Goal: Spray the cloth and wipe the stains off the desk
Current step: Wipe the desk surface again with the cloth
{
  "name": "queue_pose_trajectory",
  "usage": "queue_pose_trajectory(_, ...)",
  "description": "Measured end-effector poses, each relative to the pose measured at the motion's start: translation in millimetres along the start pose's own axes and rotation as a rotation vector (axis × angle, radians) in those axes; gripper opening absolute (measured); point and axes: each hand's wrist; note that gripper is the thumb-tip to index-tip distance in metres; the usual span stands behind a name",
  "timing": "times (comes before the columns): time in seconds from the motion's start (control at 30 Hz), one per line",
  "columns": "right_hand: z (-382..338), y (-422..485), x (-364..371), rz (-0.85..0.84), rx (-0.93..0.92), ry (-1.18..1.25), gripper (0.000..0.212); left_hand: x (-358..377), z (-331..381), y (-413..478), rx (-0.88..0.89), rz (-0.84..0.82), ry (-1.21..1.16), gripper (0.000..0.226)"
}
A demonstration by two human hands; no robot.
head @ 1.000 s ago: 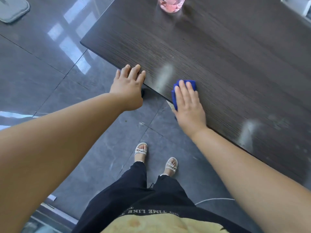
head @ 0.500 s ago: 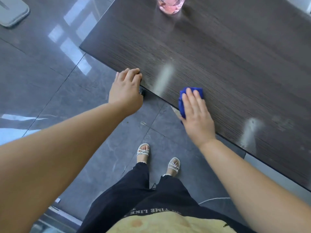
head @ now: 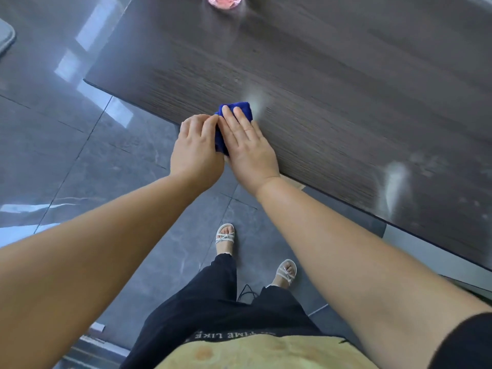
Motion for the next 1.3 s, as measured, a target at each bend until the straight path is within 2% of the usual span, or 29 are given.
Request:
queue_pose_trajectory(0.1, 24, -27, 7, 0.045, -0.031, 0.076, 0.059, 7, 12, -3, -0.002, -0.044, 0.026, 0.060)
queue_pose_trajectory(0.33, 89, -109, 18, 0.048, 0.021, 0.061, 0.060, 39, 70, -19, 0.088, -0.120, 0.105, 0.058)
queue_pose_trajectory(0.43, 114, -140, 22, 0.036, 0.052, 0.082, 0.072, 56, 101, -25, 0.141, -0.159, 0.150, 0.051)
queue_pose_trajectory(0.6, 163, -202, 24, -0.034, 0.136, 0.108, 0.061, 92, 160, -40, 0.242, -0.217, 0.193, 0.051)
queue_pose_trajectory(0.77, 225, -278, 39, -0.048, 0.186, 0.044, 0.081, 134, 227, -55, 0.335, -0.266, 0.222, 0.050)
queue_pose_trajectory(0.9, 273, -337, 45, -0.067, 0.240, 0.061, 0.087, 165, 277, -64, 0.352, -0.325, 0.267, 0.056)
queue_pose_trajectory(1.13, 343, -432, 50, -0.174, 0.394, 0.140, 0.093, 207, 348, -76, 0.412, -0.375, 0.369, 0.060)
queue_pose_trajectory(1.3, 372, -479, 48, -0.248, 0.634, 0.179, 0.081, 227, 376, -82, 0.411, -0.391, 0.436, 0.061)
Point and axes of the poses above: each hand's wrist, its own y-axis towards the middle knuckle, its own x-axis out of the palm, z = x × y, and after that the axes turned 10 degrees about -z, right-handed
